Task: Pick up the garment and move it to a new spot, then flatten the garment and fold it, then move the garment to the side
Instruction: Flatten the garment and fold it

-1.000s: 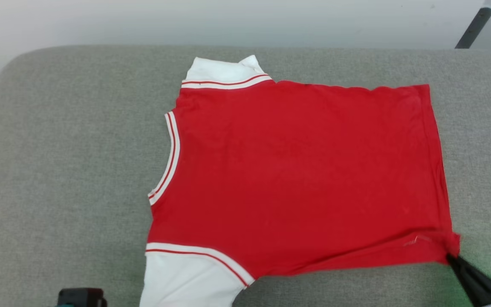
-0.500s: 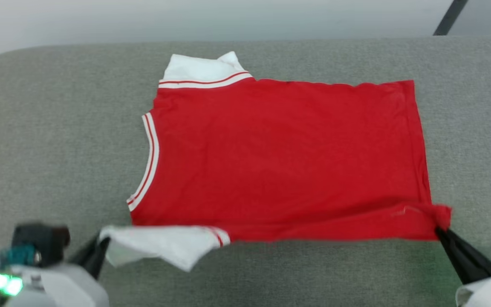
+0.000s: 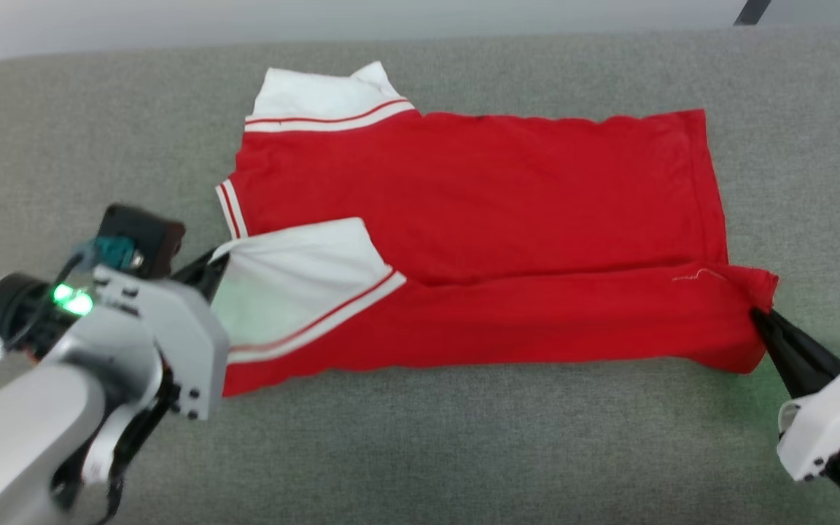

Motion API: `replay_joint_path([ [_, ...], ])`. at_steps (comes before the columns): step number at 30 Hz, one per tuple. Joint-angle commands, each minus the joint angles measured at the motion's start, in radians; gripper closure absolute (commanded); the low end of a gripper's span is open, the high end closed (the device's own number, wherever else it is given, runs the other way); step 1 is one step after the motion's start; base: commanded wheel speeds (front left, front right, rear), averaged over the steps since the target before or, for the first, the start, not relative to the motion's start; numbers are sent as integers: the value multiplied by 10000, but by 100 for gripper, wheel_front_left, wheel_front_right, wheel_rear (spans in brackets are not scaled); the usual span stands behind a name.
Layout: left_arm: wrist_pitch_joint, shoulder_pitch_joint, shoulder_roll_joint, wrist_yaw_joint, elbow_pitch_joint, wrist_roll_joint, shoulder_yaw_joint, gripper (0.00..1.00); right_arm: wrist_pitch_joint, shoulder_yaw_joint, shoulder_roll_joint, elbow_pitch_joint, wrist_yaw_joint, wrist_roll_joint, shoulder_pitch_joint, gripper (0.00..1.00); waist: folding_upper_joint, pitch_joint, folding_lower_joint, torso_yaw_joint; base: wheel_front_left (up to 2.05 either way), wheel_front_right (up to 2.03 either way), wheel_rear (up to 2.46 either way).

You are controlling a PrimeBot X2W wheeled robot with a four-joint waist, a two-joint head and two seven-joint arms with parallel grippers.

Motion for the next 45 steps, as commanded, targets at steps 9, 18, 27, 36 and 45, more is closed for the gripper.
replay_joint_path([
  [9,114,-846,-1291,-1338,2654,-107,-435,100,164,118,358,943,-11,-249,-846,100,0,444,0,-4,0,0,0],
  [18,149,-948,-1822,-1927,3556,-548,-515,80,558,191,356,1273,-11,-65,-1060,58,0,317,0,96,0,0,0],
  [27,429,-796,-1808,-2023,3473,-1100,-369,18,1593,106,348,1003,-11,114,-1016,0,0,-287,0,246,0,0,0],
  [36,0,-386,-1492,-1666,2716,-1110,-183,0,1571,-139,436,-73,-11,14,-672,0,0,-984,0,256,0,0,0],
  [45,157,412,-958,-887,1630,-1723,112,0,1296,-674,841,-1720,-11,-405,55,0,0,-1422,0,-51,0,0,0],
])
